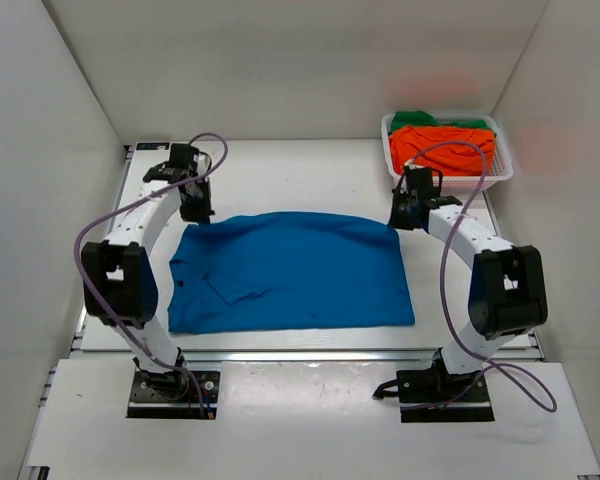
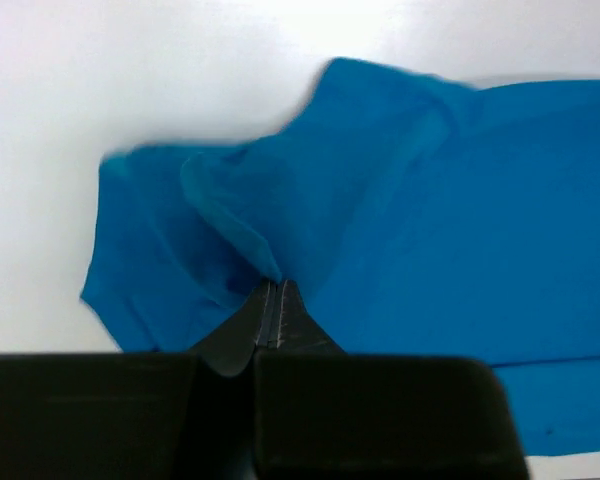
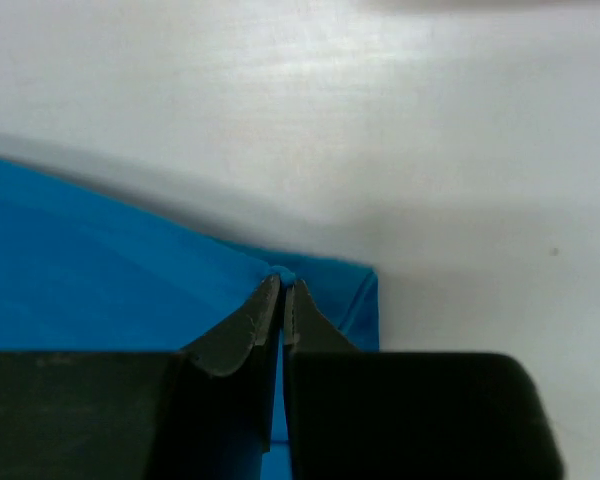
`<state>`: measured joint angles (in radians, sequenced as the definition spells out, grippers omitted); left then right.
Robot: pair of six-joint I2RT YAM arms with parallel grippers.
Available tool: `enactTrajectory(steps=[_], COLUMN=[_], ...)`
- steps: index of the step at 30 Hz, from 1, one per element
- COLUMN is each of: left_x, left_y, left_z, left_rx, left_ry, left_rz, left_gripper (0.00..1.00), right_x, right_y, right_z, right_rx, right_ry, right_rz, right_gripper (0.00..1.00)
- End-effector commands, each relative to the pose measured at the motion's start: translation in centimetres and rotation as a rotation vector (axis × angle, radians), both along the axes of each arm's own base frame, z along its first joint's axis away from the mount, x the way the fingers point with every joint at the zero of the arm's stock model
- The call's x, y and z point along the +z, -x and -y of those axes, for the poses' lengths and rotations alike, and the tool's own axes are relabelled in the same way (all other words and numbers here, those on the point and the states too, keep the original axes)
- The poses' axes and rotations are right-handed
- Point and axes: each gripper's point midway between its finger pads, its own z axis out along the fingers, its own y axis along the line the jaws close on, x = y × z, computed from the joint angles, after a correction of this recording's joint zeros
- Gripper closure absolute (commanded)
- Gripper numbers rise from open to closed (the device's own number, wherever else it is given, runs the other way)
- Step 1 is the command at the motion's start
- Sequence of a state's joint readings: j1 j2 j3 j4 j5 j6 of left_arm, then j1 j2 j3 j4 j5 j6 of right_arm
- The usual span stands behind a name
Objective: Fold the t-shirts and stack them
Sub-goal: Fold the other side of the tshirt into a rectangle
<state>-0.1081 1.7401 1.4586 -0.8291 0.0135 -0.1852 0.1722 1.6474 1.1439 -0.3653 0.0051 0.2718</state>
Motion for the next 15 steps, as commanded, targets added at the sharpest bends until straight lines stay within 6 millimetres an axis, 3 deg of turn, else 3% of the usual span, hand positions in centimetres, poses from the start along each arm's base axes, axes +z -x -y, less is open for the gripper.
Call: enactTrajectory(steps=[1, 5, 6, 7, 12, 15], left_x=[-0.1, -1.6, -1.6, -1.8, -2.4, -3.0], left_y=[2.7, 6.6, 7.2, 7.6, 10.3, 11.6], left_z=[-1.6, -2.2, -2.1, -2.0, -1.7, -2.0], left_rx=[0.054, 0.084, 0.084, 0.090, 0.106, 0.118], left_ry=[-0.041, -0.026, -0.018, -0.014, 0.005, 0.009], left_rz=[0.020, 0.002, 0.011, 0.010, 0.014, 0.002], left_gripper=[1.00, 1.00, 1.00, 1.00, 1.00, 1.00], right_x=[0.7, 0.0, -0.9, -0.2, -1.8, -1.6], right_y=[1.1, 3.8, 4.6, 4.5, 6.6, 7.2], right_z=[0.5, 1.1, 1.5, 1.5, 1.7, 1.6], right_rx=[0.042, 0.074, 0.068, 0.078, 0.096, 0.102], right_ry=[-0.062, -0.081, -0.074, -0.079, -0.078, -0.080], right_rz=[0.070, 0.098, 0.082, 0.105, 0.070, 0.079], right_gripper=[1.00, 1.00, 1.00, 1.00, 1.00, 1.00])
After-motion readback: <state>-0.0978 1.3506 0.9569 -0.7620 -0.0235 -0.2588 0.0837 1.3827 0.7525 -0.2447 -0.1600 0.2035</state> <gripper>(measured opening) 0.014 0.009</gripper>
